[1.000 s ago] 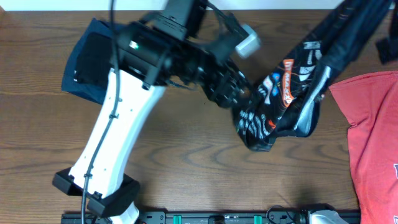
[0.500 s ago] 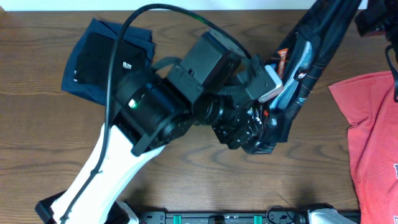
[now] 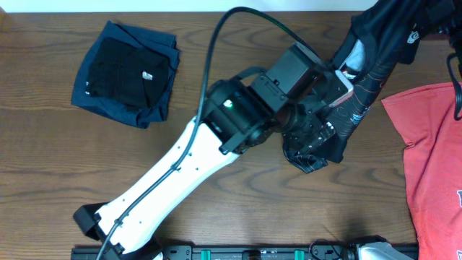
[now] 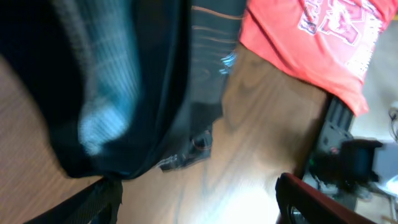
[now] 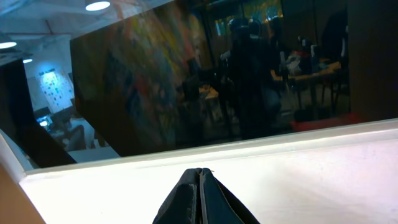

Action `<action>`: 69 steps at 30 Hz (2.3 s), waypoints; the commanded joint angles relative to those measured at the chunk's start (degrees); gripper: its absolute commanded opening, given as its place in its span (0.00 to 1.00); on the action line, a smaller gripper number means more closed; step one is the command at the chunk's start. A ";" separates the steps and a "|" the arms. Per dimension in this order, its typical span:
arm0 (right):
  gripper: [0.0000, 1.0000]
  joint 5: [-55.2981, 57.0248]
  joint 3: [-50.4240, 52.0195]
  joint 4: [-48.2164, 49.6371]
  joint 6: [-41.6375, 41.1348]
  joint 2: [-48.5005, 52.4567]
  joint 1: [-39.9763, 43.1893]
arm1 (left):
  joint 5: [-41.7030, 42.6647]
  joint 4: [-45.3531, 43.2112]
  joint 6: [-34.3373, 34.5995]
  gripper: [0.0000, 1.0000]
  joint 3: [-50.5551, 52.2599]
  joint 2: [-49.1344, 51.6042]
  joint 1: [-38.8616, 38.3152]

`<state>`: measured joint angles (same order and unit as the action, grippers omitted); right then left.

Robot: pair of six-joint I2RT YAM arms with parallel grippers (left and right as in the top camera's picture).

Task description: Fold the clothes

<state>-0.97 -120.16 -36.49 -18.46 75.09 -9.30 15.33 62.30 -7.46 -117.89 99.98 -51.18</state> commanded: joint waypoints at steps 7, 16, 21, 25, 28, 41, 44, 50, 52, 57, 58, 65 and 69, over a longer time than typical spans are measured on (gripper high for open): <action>0.01 0.94 -0.59 0.96 -0.57 -3.17 -0.52 | -11.04 -2.69 2.05 0.82 2.58 -0.83 0.76; 0.01 0.96 -0.59 0.92 -0.57 -3.63 -0.52 | 11.02 -5.44 -0.15 0.79 2.58 -0.87 4.04; 0.01 0.96 -0.59 0.81 -0.57 -3.58 -0.52 | 17.07 -5.70 -1.46 0.54 2.58 -0.87 4.02; 0.01 0.98 -0.59 0.81 -0.57 -3.58 -0.52 | 18.75 -5.66 -1.57 0.32 2.58 -0.87 4.02; 0.01 1.05 -0.59 0.63 -0.57 -3.58 -0.52 | 18.73 -5.64 -2.56 0.06 2.58 -0.90 4.02; 0.01 4.20 -0.59 -3.58 0.74 -3.58 -0.52 | 0.09 4.92 -0.15 0.06 -0.92 -12.07 9.75; 0.01 3.74 -0.59 -5.79 1.03 -3.76 -0.52 | -11.08 9.25 -0.42 0.06 -4.68 -16.83 12.39; 0.01 -2.60 -0.59 -12.94 2.51 -4.92 -0.52 | -18.60 12.20 -2.40 0.06 -11.93 -22.93 13.00; 0.01 -8.66 -0.59 -14.78 3.98 -5.66 -0.55 | -18.64 12.26 -3.02 0.06 -13.57 -24.24 13.00; 0.01 -18.38 -0.59 -15.74 3.65 -9.31 -0.55 | -18.58 11.87 -5.79 0.06 -18.27 -25.70 12.96; 0.01 -19.41 -0.59 -15.61 2.16 -10.43 -0.52 | -18.60 11.34 -6.47 0.06 -19.87 -25.92 12.96; 0.01 -17.46 -0.59 -15.56 -3.82 -15.39 -0.52 | -18.38 10.08 -9.51 0.06 -29.83 -25.92 12.96; 0.01 -17.22 -0.57 -16.98 -3.85 -13.90 -0.52 | -21.18 10.12 -9.86 0.06 -29.73 -23.91 12.98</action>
<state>-18.39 -121.25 -52.75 -20.69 58.57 -9.34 -2.76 72.73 -15.64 -147.30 73.97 -38.30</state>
